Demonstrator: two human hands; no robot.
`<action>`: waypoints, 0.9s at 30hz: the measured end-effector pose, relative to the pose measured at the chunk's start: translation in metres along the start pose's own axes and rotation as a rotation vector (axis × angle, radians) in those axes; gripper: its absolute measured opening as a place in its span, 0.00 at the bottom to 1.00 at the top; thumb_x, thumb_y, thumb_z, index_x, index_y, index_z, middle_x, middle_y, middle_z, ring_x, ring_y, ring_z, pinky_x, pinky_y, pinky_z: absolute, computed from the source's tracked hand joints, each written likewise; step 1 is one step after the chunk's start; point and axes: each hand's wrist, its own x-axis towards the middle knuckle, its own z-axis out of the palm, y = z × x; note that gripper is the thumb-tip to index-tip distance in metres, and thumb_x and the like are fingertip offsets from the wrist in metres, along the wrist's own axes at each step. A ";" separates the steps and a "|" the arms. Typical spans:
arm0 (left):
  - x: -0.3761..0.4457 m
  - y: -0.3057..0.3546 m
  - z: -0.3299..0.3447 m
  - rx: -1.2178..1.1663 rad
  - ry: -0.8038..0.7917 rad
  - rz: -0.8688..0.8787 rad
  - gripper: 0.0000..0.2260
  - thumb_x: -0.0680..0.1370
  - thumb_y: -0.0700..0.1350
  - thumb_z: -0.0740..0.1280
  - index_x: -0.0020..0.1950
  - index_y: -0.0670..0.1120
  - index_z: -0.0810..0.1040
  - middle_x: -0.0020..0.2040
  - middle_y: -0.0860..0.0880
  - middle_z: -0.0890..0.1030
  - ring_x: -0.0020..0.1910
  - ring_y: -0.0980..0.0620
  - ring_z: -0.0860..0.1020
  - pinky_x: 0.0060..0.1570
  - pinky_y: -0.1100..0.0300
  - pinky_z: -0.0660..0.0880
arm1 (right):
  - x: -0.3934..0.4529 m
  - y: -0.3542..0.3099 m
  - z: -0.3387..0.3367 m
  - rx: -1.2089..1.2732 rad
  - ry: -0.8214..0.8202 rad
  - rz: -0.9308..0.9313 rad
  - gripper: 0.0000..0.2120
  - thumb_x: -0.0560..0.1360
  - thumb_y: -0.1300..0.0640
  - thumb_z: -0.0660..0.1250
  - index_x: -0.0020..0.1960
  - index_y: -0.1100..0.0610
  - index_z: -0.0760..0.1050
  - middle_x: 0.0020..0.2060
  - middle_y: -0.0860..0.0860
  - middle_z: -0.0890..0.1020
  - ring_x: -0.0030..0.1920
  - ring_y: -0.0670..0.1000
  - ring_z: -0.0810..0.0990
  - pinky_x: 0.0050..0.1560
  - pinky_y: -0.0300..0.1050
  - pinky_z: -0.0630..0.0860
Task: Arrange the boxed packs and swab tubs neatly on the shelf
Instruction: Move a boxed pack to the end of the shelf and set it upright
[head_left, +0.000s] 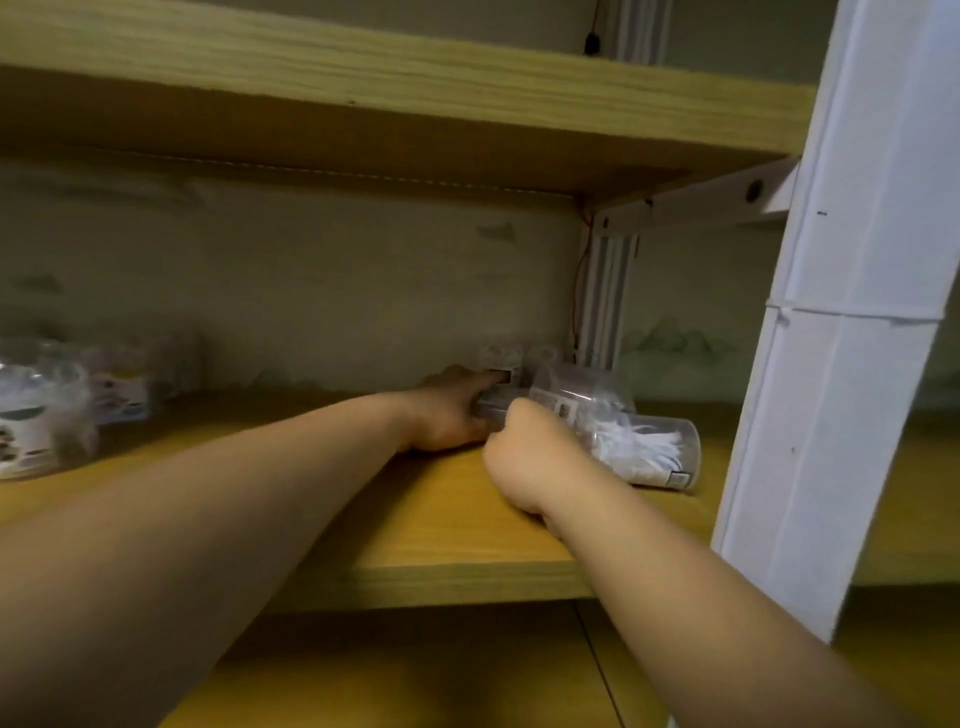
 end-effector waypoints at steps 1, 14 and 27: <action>0.005 -0.001 0.001 0.018 -0.006 0.007 0.30 0.79 0.59 0.64 0.80 0.57 0.60 0.79 0.47 0.62 0.75 0.44 0.65 0.74 0.49 0.62 | 0.005 0.003 0.002 0.001 -0.001 -0.015 0.08 0.81 0.61 0.58 0.57 0.59 0.72 0.47 0.57 0.76 0.38 0.54 0.74 0.29 0.42 0.69; -0.047 -0.021 -0.019 -0.208 -0.027 0.006 0.17 0.76 0.55 0.72 0.64 0.59 0.76 0.56 0.59 0.79 0.54 0.59 0.78 0.52 0.66 0.73 | 0.012 0.013 0.004 0.042 -0.012 -0.114 0.14 0.83 0.58 0.57 0.68 0.56 0.69 0.57 0.55 0.77 0.50 0.56 0.77 0.54 0.51 0.78; -0.061 -0.020 0.004 -0.902 0.387 -0.413 0.15 0.75 0.41 0.67 0.60 0.44 0.82 0.53 0.42 0.84 0.53 0.41 0.82 0.60 0.43 0.78 | 0.021 0.015 0.013 0.184 0.062 -0.102 0.14 0.82 0.56 0.61 0.66 0.56 0.74 0.60 0.55 0.80 0.57 0.58 0.80 0.62 0.57 0.77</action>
